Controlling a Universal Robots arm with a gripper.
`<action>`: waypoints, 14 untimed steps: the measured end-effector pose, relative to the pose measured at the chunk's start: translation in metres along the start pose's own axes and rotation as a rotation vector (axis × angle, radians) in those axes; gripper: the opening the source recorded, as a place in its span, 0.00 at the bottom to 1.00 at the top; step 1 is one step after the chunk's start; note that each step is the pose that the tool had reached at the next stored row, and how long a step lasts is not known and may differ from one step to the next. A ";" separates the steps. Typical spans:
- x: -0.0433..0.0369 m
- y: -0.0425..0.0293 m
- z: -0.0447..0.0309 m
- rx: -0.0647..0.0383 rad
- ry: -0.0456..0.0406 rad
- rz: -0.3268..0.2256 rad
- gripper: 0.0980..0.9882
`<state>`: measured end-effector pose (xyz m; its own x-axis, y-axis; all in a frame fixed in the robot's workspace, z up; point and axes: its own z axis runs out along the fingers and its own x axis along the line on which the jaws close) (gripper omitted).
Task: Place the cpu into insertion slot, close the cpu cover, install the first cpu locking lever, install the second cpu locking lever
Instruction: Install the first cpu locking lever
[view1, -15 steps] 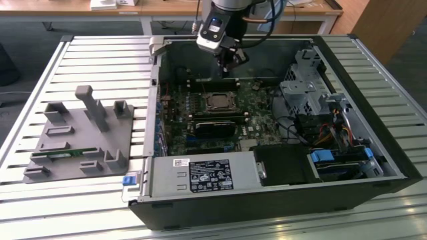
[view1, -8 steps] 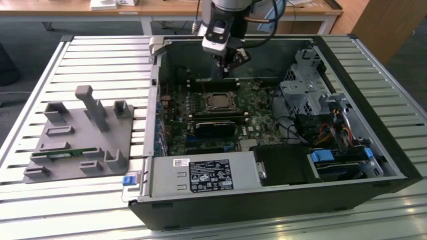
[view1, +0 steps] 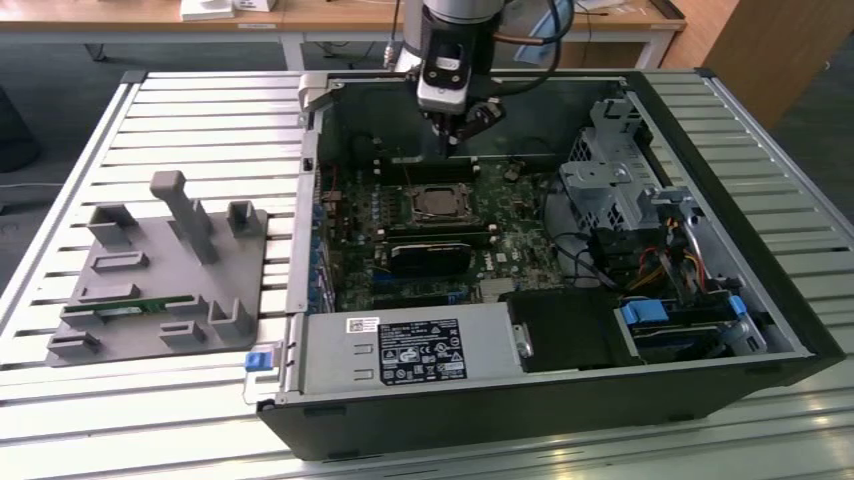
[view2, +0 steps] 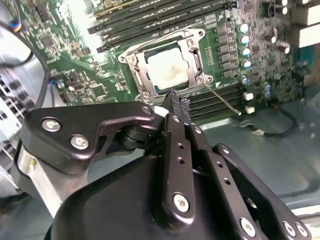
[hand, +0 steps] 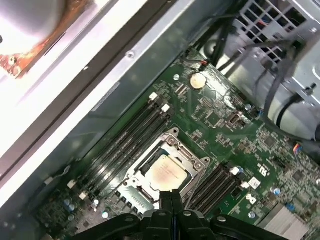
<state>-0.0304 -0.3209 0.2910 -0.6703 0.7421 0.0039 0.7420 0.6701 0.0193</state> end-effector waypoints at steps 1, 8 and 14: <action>0.0000 0.0000 0.0001 0.000 0.0003 -0.018 0.01; 0.0000 0.0000 0.0006 0.001 0.0028 -0.145 0.01; 0.0000 0.0000 0.0009 0.001 0.0049 -0.254 0.01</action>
<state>-0.0304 -0.3209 0.2901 -0.8355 0.5495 0.0039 0.5495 0.8353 0.0193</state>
